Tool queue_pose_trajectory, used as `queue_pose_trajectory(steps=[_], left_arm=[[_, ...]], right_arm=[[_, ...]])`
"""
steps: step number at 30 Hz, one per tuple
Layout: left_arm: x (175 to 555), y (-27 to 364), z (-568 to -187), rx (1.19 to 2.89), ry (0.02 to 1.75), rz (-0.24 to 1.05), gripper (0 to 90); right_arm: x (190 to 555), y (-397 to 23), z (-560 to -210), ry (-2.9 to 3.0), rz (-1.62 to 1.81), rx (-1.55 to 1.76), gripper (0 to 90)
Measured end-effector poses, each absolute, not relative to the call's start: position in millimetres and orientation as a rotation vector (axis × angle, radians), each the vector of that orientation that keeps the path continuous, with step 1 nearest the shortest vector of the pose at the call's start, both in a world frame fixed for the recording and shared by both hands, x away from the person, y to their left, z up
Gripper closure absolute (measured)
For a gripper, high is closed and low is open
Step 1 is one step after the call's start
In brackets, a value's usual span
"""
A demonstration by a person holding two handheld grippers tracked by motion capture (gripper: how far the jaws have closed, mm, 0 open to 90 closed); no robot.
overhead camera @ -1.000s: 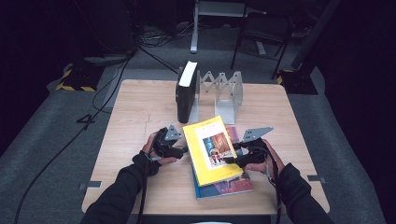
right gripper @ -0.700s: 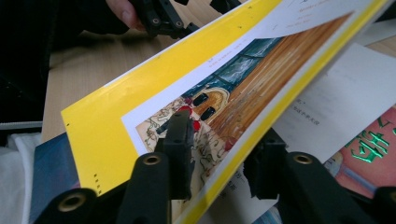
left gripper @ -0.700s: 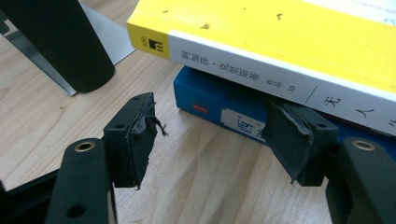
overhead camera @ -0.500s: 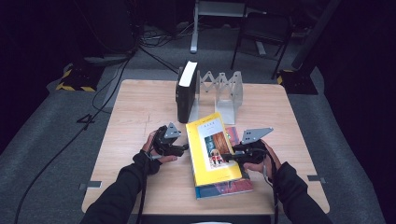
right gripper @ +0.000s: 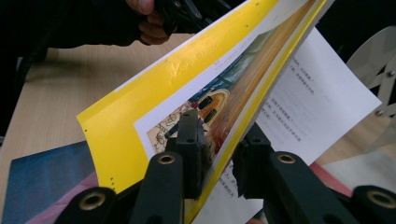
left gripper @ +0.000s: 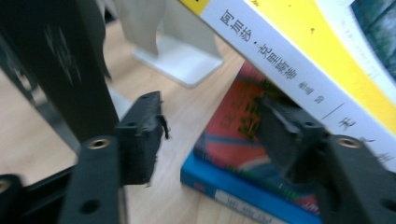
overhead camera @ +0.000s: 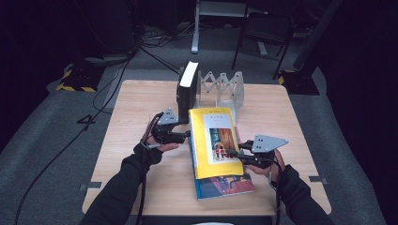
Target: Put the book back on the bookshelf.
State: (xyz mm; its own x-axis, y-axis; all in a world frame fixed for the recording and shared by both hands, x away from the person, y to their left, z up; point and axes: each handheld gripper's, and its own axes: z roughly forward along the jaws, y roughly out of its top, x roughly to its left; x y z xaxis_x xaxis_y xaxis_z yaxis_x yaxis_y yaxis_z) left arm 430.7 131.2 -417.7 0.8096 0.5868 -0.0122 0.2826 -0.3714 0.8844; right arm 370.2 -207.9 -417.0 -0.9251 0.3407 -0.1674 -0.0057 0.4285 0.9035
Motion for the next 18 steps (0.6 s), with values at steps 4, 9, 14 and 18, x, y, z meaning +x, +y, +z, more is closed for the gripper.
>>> queue_pose_trajectory(steps=[4, 9, 14, 18], left_arm=[[429, 132, -404, 1.933, 0.624, 0.367, 47.2], [422, 131, -394, 1.91, 0.584, 0.354, 47.8], [406, 127, -389, 1.943, 0.527, 0.427, 44.4], [395, 128, -394, 1.979, 0.524, 0.415, 36.9]], right_arm=[[366, -209, -415, 2.283, 1.48, 0.272, 79.9], [357, -208, -416, 2.241, 1.458, 0.236, 82.9], [342, -211, -421, 2.177, 1.457, 0.243, 84.8], [335, -216, -423, 2.162, 1.463, 0.228, 84.8]])
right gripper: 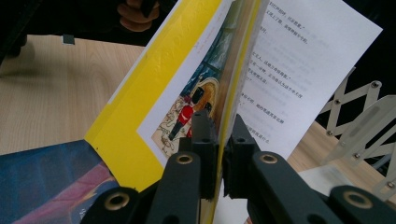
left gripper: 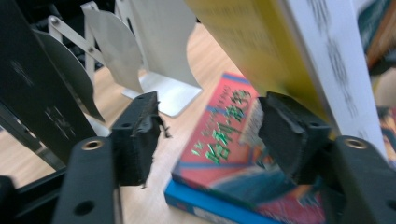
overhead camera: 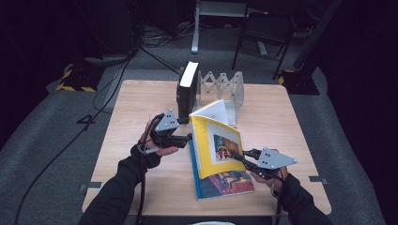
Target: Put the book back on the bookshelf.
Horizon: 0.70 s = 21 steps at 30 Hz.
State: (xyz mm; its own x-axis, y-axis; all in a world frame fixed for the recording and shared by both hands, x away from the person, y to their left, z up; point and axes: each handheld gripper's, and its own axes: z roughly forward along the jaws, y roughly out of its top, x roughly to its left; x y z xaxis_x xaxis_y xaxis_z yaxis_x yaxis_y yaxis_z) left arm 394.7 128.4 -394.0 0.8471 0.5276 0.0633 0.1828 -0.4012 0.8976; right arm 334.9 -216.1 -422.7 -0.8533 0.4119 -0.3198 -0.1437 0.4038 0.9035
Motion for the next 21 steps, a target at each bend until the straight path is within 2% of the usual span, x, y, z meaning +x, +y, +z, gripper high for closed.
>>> queue_pose_trajectory(steps=[5, 19, 21], left_arm=[[382, 129, -399, 2.022, 0.549, 0.419, 33.9], [347, 122, -438, 2.151, 0.5, 0.268, 29.9], [339, 119, -445, 2.167, 0.501, 0.253, 27.1]], right_arm=[[332, -219, -425, 2.159, 1.471, 0.249, 84.8], [329, -221, -426, 2.152, 1.458, 0.249, 84.7], [328, -221, -427, 2.151, 1.449, 0.246, 84.5]])
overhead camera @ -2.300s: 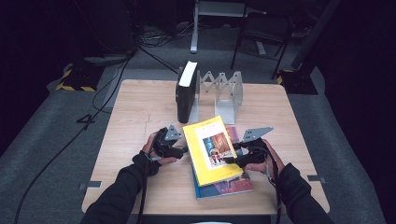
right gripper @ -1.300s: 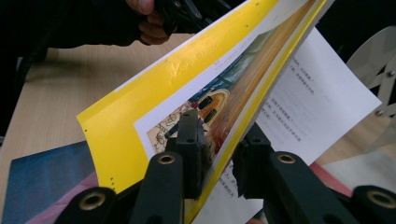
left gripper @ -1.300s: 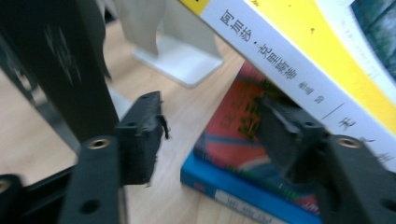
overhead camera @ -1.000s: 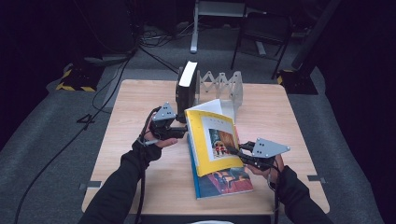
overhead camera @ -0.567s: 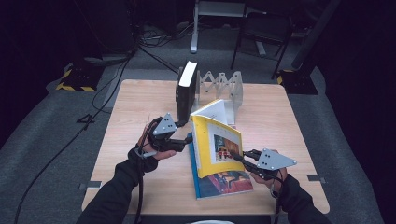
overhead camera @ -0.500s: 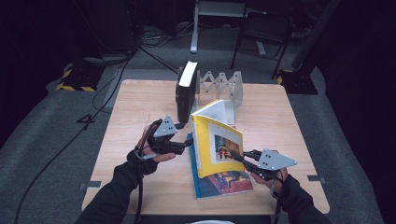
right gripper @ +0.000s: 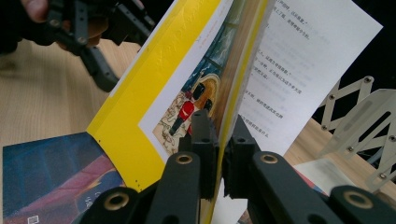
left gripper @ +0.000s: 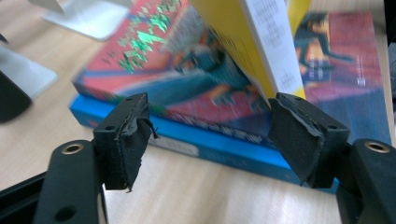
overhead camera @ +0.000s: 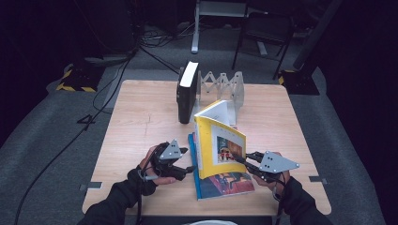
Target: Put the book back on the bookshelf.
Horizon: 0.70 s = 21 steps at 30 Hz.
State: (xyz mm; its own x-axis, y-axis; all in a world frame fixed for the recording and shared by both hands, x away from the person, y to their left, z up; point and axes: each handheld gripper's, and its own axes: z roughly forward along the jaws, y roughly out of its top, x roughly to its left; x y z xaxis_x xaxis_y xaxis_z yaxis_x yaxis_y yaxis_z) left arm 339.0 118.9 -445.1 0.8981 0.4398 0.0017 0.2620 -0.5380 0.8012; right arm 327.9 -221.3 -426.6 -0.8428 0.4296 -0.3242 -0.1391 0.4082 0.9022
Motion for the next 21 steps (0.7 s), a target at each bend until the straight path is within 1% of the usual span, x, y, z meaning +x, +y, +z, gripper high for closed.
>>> queue_pose_trajectory(steps=[1, 2, 7, 15, 16, 17, 18, 21], left_arm=[[339, 119, -445, 2.167, 0.501, 0.253, 26.5], [334, 116, -448, 2.181, 0.488, 0.222, 26.5], [327, 107, -452, 2.185, 0.466, 0.191, 25.3], [332, 87, -459, 2.165, 0.46, 0.171, 26.9], [333, 84, -458, 2.162, 0.457, 0.178, 28.0], [335, 80, -458, 2.154, 0.443, 0.188, 34.0], [337, 78, -458, 2.161, 0.427, 0.198, 37.7], [340, 76, -458, 2.146, 0.43, 0.199, 42.1]], right_arm=[[328, -221, -427, 2.151, 1.449, 0.247, 84.5], [328, -221, -427, 2.151, 1.45, 0.249, 84.5], [328, -222, -427, 2.153, 1.447, 0.243, 84.3], [326, -223, -427, 2.149, 1.439, 0.231, 83.9], [326, -223, -427, 2.149, 1.438, 0.231, 83.8], [325, -222, -427, 2.146, 1.432, 0.227, 83.6], [325, -222, -427, 2.146, 1.431, 0.228, 83.5], [325, -222, -427, 2.144, 1.429, 0.224, 83.4]])
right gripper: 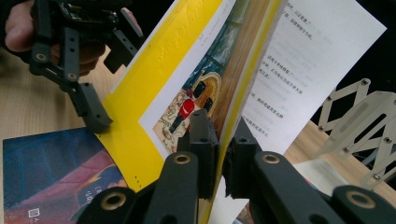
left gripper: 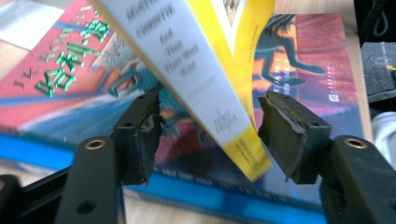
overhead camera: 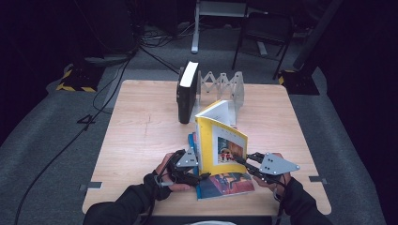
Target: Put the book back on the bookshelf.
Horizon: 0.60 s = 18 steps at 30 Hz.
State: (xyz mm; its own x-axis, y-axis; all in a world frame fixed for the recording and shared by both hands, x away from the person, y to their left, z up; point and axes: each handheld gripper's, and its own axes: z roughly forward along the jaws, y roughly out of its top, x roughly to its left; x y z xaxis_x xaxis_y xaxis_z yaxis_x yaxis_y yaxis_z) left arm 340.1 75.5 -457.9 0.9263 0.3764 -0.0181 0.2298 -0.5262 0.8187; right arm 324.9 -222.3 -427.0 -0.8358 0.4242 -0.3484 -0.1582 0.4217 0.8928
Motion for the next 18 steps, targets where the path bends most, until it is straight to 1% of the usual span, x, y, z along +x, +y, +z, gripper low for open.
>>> queue_pose_trajectory(steps=[1, 8, 13, 18], left_arm=[[342, 74, -457, 2.127, 0.427, 0.192, 43.6], [350, 68, -448, 2.065, 0.456, 0.237, 43.2], [361, 70, -433, 1.988, 0.468, 0.27, 45.3], [367, 77, -421, 1.939, 0.471, 0.284, 53.9]], right_arm=[[324, -222, -427, 2.141, 1.424, 0.22, 83.1], [324, -223, -427, 2.127, 1.378, 0.194, 80.9], [325, -225, -428, 2.125, 1.381, 0.209, 79.1], [328, -228, -429, 2.123, 1.379, 0.234, 77.6]])
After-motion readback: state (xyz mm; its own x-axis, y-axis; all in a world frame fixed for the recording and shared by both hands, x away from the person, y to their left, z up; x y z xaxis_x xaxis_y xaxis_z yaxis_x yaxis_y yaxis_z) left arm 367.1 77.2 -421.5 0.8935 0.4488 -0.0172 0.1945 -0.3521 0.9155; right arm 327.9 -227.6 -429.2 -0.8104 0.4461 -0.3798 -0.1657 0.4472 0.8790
